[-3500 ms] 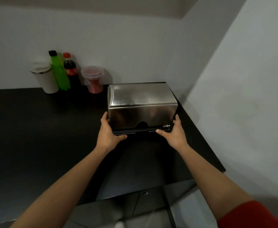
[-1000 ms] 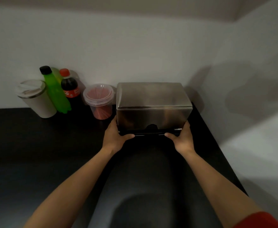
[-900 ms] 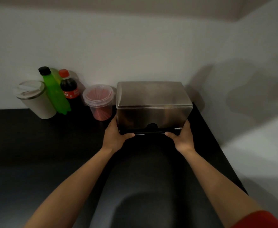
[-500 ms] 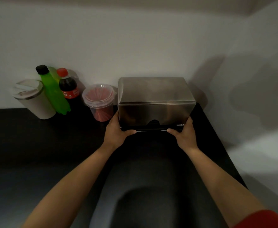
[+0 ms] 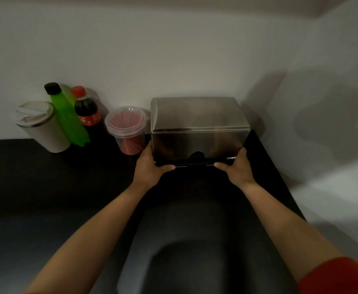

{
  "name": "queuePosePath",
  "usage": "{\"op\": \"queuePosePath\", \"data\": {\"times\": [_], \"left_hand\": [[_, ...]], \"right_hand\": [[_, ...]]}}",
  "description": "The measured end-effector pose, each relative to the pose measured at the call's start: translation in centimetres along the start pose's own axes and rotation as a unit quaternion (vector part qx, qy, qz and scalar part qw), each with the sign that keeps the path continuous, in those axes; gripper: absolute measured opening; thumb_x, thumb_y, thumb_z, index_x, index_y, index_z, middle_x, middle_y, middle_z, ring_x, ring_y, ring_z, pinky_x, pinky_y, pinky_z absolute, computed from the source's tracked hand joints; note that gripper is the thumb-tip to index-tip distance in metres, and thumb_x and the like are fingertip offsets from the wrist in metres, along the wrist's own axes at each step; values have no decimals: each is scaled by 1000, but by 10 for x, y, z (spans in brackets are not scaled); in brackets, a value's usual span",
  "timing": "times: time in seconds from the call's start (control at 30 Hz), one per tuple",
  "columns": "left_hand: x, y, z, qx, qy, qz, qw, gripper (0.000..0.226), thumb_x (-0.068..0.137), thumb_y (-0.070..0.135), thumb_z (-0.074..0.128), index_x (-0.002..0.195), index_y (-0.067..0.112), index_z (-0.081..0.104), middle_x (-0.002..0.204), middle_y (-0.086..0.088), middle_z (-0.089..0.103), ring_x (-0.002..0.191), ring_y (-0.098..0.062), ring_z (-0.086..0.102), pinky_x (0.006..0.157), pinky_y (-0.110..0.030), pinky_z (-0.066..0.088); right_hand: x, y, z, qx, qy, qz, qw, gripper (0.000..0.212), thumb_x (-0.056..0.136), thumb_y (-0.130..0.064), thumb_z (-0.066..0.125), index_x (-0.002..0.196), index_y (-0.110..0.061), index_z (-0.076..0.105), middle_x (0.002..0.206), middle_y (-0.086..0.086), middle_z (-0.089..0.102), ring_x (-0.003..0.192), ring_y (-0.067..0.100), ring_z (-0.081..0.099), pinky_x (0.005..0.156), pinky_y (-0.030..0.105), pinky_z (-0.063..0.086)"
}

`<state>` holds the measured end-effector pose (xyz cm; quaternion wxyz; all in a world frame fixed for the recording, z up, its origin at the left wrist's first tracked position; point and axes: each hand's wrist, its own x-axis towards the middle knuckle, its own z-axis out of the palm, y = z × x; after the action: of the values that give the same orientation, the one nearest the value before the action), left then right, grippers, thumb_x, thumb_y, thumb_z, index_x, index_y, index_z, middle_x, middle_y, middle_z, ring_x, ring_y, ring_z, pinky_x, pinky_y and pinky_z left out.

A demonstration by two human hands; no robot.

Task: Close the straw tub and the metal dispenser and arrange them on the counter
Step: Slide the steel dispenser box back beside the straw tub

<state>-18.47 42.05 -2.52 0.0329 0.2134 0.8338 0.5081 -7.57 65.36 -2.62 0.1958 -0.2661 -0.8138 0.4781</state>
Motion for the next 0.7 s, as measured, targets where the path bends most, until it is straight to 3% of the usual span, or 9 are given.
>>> {"op": "queuePosePath", "data": {"times": [0.23, 0.7], "left_hand": [[1, -1, 1, -7, -3, 6, 1000, 84, 61, 18, 86, 133, 13, 43, 111, 14, 49, 106, -2, 44, 71, 10, 28], [1, -3, -5, 5, -27, 11, 1000, 88, 58, 21, 87, 134, 16, 43, 109, 15, 52, 102, -1, 47, 72, 8, 31]], "right_hand": [[0, -2, -4, 4, -9, 13, 1000, 80, 69, -9, 80, 133, -7, 32, 130, 6, 49, 113, 12, 44, 91, 20, 33], [-5, -2, -2, 20, 3, 18, 1000, 83, 68, -13, 81, 135, -13, 32, 123, -5, 48, 112, 7, 43, 93, 20, 33]]}}
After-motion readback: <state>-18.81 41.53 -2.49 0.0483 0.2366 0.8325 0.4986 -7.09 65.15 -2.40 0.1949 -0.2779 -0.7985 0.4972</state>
